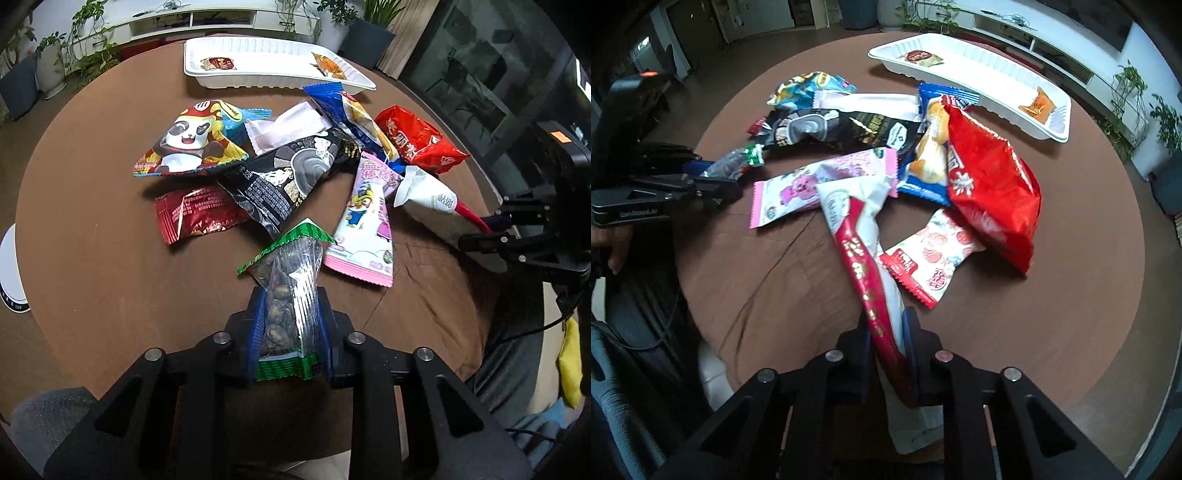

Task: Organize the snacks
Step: 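Grasp the green-trimmed nut bag with the left tool while the right tool grasps the white-red bar, then carry both packets into the white tray and open both tools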

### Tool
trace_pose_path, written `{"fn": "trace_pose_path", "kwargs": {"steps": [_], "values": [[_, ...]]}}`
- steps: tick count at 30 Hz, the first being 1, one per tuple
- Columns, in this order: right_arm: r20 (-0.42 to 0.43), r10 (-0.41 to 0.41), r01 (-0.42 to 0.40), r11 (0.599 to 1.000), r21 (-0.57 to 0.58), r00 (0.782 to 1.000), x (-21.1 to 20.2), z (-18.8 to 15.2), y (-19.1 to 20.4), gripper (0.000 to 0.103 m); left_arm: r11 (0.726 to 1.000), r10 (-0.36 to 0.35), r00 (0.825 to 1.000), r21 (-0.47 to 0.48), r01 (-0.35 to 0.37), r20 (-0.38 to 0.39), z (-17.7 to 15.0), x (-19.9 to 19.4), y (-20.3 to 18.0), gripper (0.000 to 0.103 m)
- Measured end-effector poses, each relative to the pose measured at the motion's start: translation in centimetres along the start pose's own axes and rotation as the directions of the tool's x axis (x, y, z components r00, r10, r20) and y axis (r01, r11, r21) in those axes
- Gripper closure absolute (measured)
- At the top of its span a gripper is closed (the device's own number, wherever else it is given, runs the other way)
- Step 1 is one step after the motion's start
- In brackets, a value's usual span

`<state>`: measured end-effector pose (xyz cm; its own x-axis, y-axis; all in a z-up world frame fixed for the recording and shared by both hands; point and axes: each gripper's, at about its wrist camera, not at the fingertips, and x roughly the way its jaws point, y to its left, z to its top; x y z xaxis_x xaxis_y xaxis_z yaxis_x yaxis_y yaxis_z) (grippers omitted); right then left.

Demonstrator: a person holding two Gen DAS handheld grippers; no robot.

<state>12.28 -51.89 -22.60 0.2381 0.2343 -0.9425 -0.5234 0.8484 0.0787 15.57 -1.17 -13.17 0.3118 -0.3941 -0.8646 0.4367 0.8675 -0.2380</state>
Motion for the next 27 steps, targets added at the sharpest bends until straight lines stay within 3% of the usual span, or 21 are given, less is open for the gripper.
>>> {"fn": "trace_pose_path", "kwargs": {"steps": [9, 18, 27], "values": [[0.144, 0.176, -0.198, 0.968, 0.156, 0.974, -1.8, -1.3, -0.3, 0.089, 0.999, -0.023, 1.0, -0.027, 0.023, 0.02, -0.4, -0.2, 0.5, 0.081], [0.26, 0.249, -0.312, 0.919, 0.241, 0.933, -2.3, -1.3, -0.3, 0.089, 0.996, -0.05, 0.997, -0.066, 0.054, 0.059, -0.9, -1.4, 1.4, 0.083], [0.407, 0.336, -0.482, 0.808, 0.339, 0.849, -2.3, -1.7, -1.9, 0.089, 0.988, -0.117, 0.988, -0.085, 0.126, 0.105, -0.6, -2.9, 1.4, 0.083]]}}
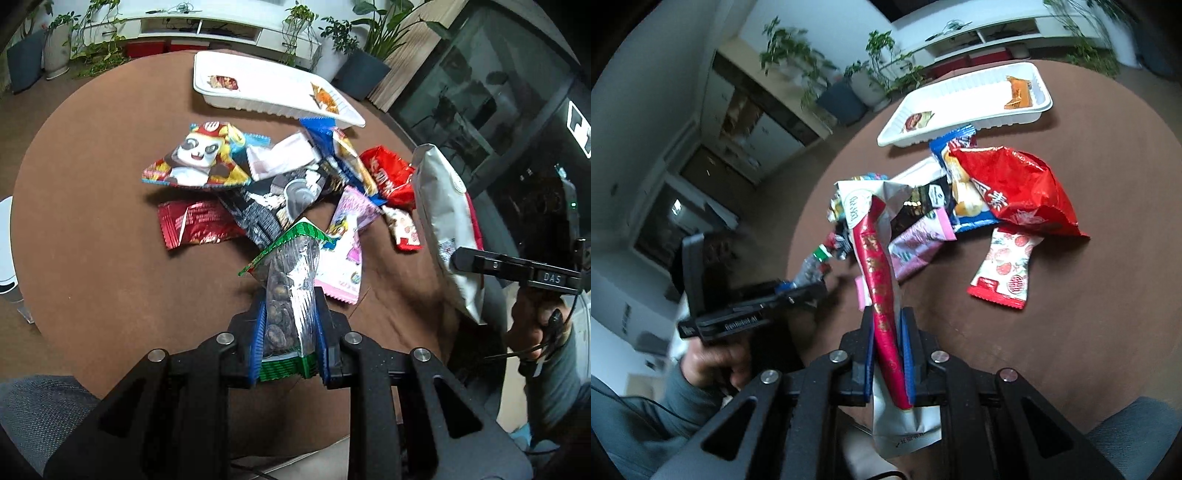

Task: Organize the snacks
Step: 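Carry both packets into the white tray and open both tools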

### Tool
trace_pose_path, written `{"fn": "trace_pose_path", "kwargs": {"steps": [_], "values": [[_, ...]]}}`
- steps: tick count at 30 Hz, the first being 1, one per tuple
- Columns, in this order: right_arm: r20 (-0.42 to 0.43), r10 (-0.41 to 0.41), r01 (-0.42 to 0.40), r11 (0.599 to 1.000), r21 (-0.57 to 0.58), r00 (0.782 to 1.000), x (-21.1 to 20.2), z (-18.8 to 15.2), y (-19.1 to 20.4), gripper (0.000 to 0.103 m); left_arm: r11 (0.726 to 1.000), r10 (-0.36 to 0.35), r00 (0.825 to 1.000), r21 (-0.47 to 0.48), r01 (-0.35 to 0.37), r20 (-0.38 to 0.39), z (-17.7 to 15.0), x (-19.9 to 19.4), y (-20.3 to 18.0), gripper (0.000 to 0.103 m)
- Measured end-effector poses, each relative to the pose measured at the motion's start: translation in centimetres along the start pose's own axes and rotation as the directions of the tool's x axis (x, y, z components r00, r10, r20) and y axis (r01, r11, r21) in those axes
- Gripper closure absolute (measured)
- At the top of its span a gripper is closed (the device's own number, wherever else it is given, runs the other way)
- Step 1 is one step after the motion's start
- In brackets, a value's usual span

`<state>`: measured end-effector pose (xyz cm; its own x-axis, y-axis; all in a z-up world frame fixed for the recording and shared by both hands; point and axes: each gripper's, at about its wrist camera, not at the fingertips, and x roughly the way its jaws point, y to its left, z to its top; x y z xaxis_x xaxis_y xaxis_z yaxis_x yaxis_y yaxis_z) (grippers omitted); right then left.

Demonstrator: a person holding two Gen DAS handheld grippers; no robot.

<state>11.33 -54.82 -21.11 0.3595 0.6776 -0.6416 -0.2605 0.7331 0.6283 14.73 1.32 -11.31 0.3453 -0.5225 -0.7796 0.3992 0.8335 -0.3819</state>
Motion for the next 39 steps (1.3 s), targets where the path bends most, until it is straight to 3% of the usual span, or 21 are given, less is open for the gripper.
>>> {"fn": "trace_pose_path", "kwargs": {"steps": [11, 23, 29, 33, 39], "values": [[0.076, 0.023, -0.026, 0.999, 0.029, 0.997, -0.5, 3.3, -0.1, 0.089, 1.0, -0.002, 0.997, 0.009, 0.001, 0.076, 4.2, -3.1, -0.1, 0.083], [0.158, -0.018, 0.017, 1.0, 0.009, 0.987, -1.3, 14.4, -0.6, 0.089, 0.998, 0.025, 0.983, 0.052, -0.035, 0.18, 18.4, -4.1, 0.5, 0.083], [0.144, -0.058, 0.052, 0.997, 0.049, 0.988, 1.1, 21.2, -2.1, 0.089, 0.993, 0.076, 0.986, 0.079, -0.088, 0.149, 25.3, -1.1, 0.8, 0.083], [0.097, -0.1, 0.091, 0.992, 0.092, 0.99, 4.3, 24.4, -3.8, 0.089, 0.991, 0.109, 0.99, 0.074, -0.116, 0.089, 28.9, 3.3, 1.6, 0.083], [0.029, -0.192, 0.186, 0.973, 0.137, 0.981, 8.8, 25.7, -6.4, 0.089, 0.978, 0.184, 0.983, 0.101, -0.183, 0.008, 30.5, 9.0, 2.2, 0.083]]}}
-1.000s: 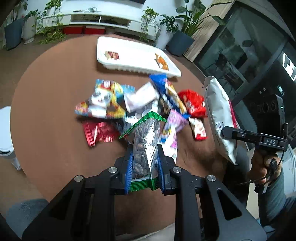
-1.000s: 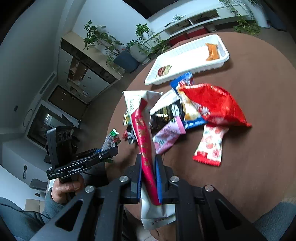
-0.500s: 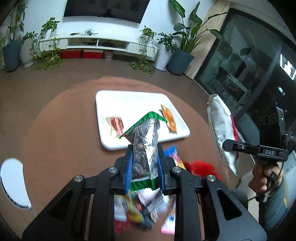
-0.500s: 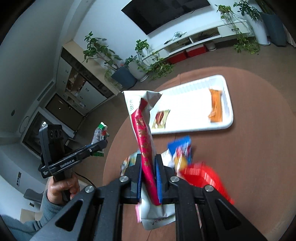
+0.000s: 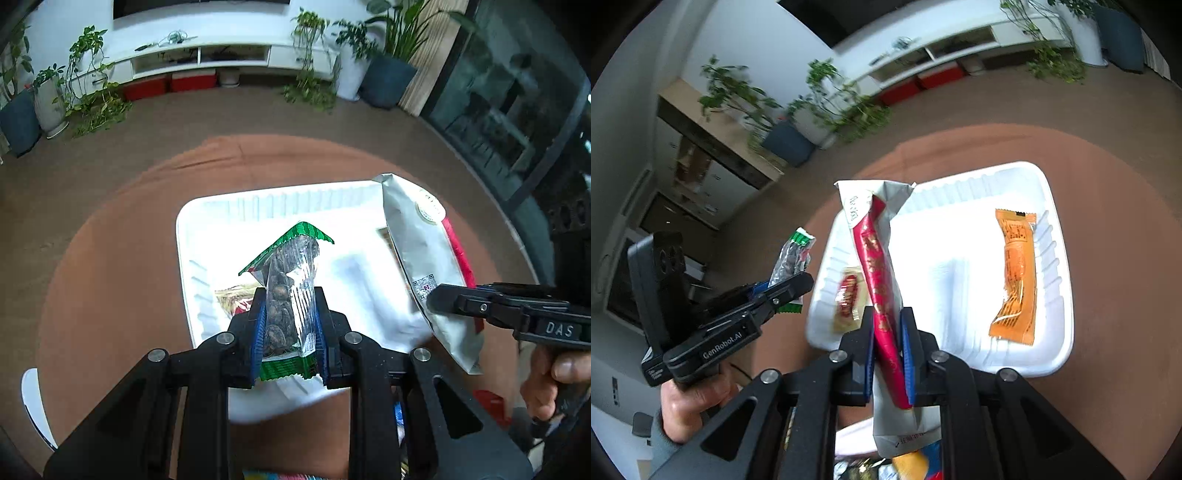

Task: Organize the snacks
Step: 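Carry both packets into the white tray and open both tools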

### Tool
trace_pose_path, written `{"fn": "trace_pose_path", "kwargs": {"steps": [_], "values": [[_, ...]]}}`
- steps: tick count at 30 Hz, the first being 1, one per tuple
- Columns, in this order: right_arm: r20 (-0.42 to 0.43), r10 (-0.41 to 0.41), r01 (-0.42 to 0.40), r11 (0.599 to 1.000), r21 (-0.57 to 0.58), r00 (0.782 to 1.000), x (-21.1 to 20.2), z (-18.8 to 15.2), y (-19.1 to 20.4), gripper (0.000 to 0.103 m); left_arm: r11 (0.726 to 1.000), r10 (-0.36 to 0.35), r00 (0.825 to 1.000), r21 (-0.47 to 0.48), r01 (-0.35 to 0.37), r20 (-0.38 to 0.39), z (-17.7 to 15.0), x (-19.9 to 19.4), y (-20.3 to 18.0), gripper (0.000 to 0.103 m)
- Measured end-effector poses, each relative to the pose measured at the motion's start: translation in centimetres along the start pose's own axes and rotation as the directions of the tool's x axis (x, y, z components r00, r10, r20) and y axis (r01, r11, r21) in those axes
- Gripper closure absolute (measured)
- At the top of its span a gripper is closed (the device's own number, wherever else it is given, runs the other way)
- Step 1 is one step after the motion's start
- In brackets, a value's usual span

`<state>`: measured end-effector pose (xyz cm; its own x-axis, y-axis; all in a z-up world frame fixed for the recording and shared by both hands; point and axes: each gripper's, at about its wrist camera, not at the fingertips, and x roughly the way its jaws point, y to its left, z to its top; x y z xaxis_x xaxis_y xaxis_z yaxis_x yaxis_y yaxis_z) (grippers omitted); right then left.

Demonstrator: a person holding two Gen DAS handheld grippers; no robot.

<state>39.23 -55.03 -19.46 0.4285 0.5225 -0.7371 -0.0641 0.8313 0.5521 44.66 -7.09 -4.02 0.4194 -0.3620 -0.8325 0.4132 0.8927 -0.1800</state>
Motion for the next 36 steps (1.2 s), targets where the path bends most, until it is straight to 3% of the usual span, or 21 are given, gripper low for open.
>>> {"fn": "trace_pose_path", "kwargs": {"steps": [9, 25, 28, 31, 33, 36], "values": [[-0.019, -0.071, 0.072, 0.997, 0.038, 0.997, 3.3, 1.6, -1.6, 0.089, 0.998, 0.053, 0.998, 0.033, -0.052, -0.044, -0.5, 5.3, -1.3, 0.082], [-0.055, -0.153, 0.155, 0.987, 0.035, 0.987, 5.7, 2.4, -2.5, 0.089, 0.994, 0.111, 0.99, 0.028, -0.109, -0.082, -1.6, 10.0, -0.9, 0.077], [-0.05, -0.167, 0.168, 0.986, 0.016, 0.985, 5.6, 2.4, -2.1, 0.086, 0.993, 0.12, 0.989, 0.027, -0.118, -0.087, -1.7, 10.4, -0.9, 0.073], [-0.042, -0.171, 0.172, 0.985, 0.013, 0.984, 5.5, 2.2, -2.0, 0.086, 0.992, 0.124, 0.989, 0.028, -0.122, -0.08, -2.1, 10.5, -0.9, 0.058], [-0.031, -0.177, 0.177, 0.984, 0.001, 0.984, 5.2, 2.2, -1.7, 0.084, 0.993, 0.121, 0.99, 0.024, -0.119, -0.076, -2.2, 10.4, -0.9, 0.053], [-0.015, -0.175, 0.175, 0.984, -0.014, 0.984, 4.5, 2.1, -1.0, 0.07, 0.993, 0.116, 0.991, 0.015, -0.115, -0.067, -2.3, 9.4, -0.8, 0.046]]}}
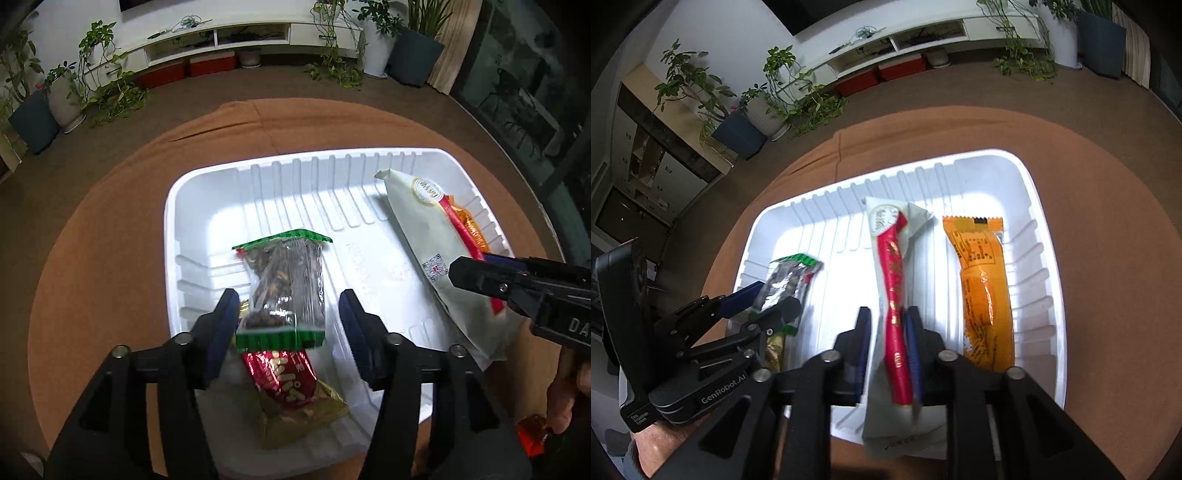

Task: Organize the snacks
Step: 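Carry both packets into the white tray and open both tools, then return both tools to the pile and grasp the black packet with the left tool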

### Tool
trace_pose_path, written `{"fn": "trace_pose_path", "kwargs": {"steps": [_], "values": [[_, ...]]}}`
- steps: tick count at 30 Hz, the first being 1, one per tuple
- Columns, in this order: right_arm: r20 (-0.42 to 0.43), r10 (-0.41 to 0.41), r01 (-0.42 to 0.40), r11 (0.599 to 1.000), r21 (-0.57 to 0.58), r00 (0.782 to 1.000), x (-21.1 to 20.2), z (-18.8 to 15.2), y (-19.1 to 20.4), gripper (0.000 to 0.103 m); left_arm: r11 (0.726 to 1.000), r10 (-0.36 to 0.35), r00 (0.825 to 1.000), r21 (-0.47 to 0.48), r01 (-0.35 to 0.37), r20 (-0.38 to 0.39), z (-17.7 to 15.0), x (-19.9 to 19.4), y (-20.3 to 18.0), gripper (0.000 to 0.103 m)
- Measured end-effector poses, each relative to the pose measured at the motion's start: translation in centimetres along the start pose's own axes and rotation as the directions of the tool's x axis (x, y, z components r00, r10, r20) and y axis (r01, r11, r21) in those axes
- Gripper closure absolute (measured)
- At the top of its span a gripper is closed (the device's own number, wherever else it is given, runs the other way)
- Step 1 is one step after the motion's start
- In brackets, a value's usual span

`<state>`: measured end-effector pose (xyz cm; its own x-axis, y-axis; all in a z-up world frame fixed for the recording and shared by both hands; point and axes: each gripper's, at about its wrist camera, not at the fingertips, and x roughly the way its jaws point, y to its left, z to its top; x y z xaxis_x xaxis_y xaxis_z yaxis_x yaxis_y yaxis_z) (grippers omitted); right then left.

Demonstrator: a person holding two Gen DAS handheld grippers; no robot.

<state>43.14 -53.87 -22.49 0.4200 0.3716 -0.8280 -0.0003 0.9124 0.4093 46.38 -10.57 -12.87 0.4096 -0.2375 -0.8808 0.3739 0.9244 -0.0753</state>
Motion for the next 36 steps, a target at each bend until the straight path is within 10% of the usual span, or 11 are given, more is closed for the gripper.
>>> {"fn": "trace_pose_path", "kwargs": {"steps": [8, 12, 20, 28, 36], "values": [[0.11, 0.086, -0.085, 0.996, -0.012, 0.99, -5.9, -0.3, 1.2, 0.036, 1.0, -0.023, 0.99, -0.006, 0.024, 0.139, -1.1, -9.0, 1.8, 0.02], [0.259, 0.187, -0.18, 0.982, -0.05, 0.947, -12.2, -2.7, 1.8, 0.006, 0.997, -0.075, 0.97, -0.002, 0.078, 0.231, -3.4, -14.2, 2.4, 0.0], [0.388, 0.339, -0.318, 0.941, -0.119, 0.857, -20.5, -11.8, 2.3, 0.0, 0.988, -0.132, 0.941, 0.119, 0.099, 0.312, -12.1, -20.5, -0.3, 0.0], [0.281, 0.239, -0.264, 0.963, 0.053, 0.929, -19.6, -22.3, -0.2, 0.006, 0.989, -0.142, 0.949, 0.075, 0.125, 0.283, -21.7, -20.7, -2.0, 0.0], [0.166, 0.141, -0.155, 0.985, 0.077, 0.976, -16.1, -30.1, 0.1, 0.02, 0.961, -0.167, 0.974, 0.245, 0.127, 0.15, -23.7, -18.0, -5.6, 0.005]]}}
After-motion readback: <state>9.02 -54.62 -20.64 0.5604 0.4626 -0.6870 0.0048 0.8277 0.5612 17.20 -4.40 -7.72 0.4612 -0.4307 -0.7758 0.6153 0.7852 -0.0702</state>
